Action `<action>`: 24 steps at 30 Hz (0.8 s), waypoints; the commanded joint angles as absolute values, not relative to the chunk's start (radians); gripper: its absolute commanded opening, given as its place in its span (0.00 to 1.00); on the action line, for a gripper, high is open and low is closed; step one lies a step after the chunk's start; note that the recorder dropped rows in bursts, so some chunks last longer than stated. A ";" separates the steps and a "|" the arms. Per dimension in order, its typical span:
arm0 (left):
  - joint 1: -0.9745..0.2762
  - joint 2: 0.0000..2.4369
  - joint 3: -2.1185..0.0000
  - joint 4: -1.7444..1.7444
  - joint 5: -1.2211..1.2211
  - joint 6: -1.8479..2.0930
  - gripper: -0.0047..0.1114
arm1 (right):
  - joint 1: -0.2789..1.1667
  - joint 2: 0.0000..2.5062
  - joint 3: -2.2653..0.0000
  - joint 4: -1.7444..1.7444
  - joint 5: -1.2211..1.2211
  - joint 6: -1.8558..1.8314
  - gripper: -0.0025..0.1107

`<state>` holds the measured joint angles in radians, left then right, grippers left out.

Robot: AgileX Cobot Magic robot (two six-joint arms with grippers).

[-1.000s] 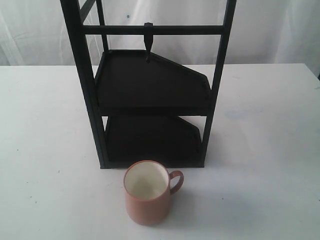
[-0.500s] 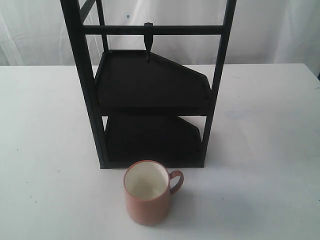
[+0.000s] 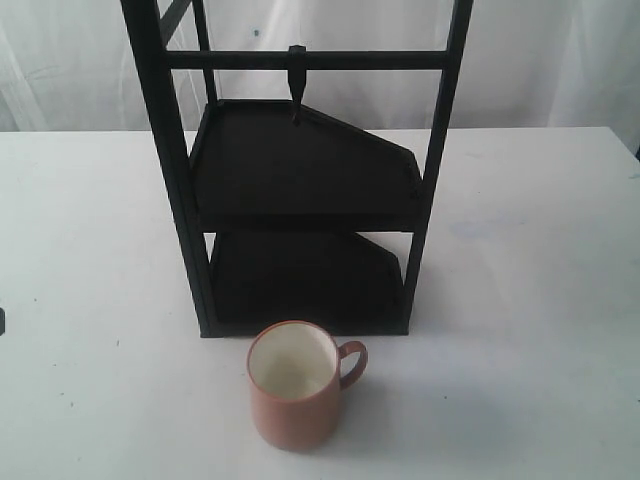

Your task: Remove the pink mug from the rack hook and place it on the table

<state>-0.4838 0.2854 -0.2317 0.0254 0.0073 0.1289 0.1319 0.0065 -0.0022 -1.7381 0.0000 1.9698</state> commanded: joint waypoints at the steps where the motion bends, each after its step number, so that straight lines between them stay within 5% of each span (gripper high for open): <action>1: -0.412 0.242 -0.151 -0.095 0.000 0.135 0.04 | 0.133 0.000 0.000 -1.744 0.000 1.974 0.02; 11: -0.283 0.127 -0.012 -0.109 -0.052 0.131 0.04 | 0.133 0.000 0.000 -1.744 0.000 1.974 0.02; 24: -0.280 0.006 0.000 -0.118 0.038 0.131 0.04 | 0.133 0.000 0.000 -1.744 0.000 1.974 0.02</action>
